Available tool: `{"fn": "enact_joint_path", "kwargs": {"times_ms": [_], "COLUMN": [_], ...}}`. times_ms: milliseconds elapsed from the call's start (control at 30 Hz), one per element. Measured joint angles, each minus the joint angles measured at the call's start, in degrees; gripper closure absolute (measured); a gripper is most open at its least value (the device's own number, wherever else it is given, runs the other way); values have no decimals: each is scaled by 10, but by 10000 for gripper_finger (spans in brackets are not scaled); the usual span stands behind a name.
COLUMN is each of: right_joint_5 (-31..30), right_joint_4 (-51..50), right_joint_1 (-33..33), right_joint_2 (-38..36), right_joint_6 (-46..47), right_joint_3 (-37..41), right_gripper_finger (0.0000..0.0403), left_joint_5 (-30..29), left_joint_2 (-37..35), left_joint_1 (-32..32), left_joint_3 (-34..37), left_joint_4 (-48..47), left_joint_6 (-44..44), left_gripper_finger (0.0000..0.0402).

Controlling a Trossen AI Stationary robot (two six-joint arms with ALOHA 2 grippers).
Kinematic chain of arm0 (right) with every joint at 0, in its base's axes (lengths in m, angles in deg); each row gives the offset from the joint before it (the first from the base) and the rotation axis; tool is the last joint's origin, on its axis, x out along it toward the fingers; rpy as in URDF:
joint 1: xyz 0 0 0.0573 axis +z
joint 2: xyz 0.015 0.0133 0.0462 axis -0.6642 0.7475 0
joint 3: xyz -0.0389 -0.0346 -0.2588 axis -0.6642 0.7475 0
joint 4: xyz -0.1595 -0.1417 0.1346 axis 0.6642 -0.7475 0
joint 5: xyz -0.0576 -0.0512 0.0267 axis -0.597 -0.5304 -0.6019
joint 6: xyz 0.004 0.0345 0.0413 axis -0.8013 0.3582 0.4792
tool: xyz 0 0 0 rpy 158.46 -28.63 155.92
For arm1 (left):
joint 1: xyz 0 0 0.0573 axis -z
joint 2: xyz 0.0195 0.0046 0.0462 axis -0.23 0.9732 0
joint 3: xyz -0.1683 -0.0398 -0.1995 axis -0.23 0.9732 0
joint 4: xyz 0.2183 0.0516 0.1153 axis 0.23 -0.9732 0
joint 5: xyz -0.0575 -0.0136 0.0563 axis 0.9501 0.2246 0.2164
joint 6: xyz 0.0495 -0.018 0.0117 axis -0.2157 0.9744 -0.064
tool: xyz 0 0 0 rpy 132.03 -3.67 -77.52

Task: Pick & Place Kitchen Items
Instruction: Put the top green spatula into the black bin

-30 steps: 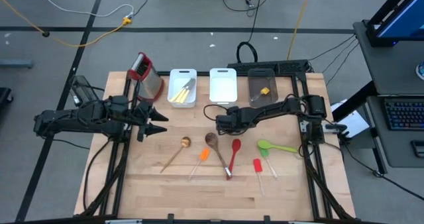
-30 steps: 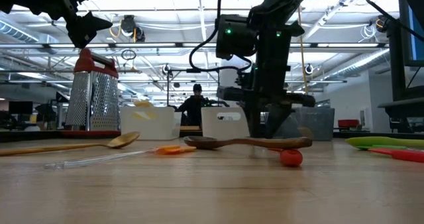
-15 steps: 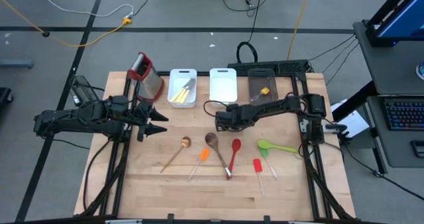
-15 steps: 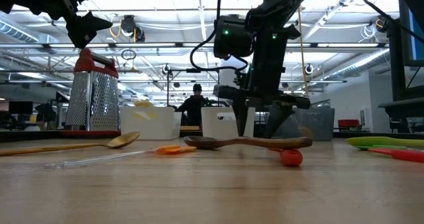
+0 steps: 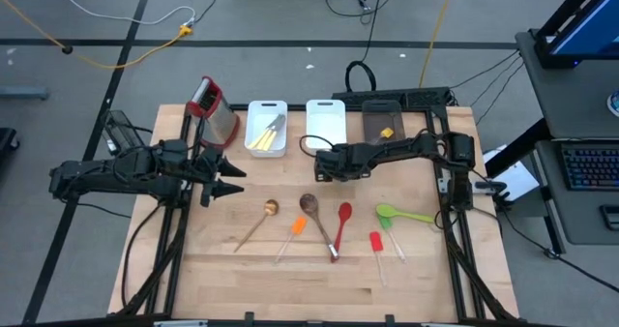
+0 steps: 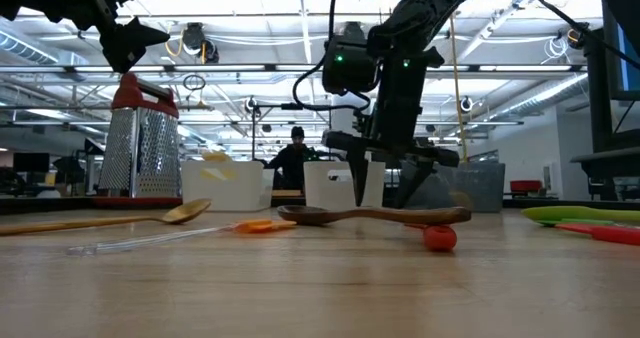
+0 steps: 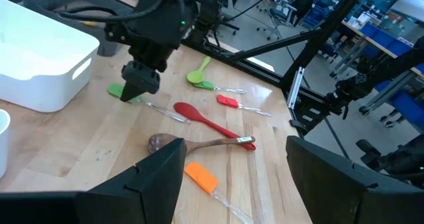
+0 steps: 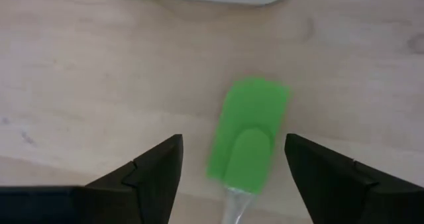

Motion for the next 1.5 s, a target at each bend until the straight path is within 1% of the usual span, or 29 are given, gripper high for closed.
{"fn": "enact_joint_path", "kwargs": {"times_ms": [200,333,467,567,667,933,1000,1100,1300,1500], "right_joint_5": [28,39,30,34,38,35,33,27,23,9], "right_joint_4": [14,-25,-59,-56,-54,-45,-37,-31,-31,-25], "right_joint_1": [-9,-3,2,2,3,6,8,10,10,10], "right_joint_2": [47,72,77,77,76,74,72,72,70,52], "right_joint_6": [-25,-12,-9,-8,-7,0,1,9,7,-2], "right_joint_3": [-3,-3,-2,-2,-1,25,33,40,40,45], "right_gripper_finger": [152,160,172,192,220,323,341,357,374,383], "left_joint_5": [0,0,-1,-1,-1,-1,-1,-1,0,0], "left_joint_2": [0,0,0,0,0,0,0,0,0,0], "left_joint_1": [0,0,0,0,0,0,0,0,0,0], "left_joint_3": [0,0,0,0,0,0,0,0,0,0], "left_joint_4": [0,0,0,0,0,0,0,0,0,0], "left_joint_6": [0,2,1,1,1,11,13,13,15,15], "left_gripper_finger": [133,133,133,133,133,133,133,133,133,133]}}
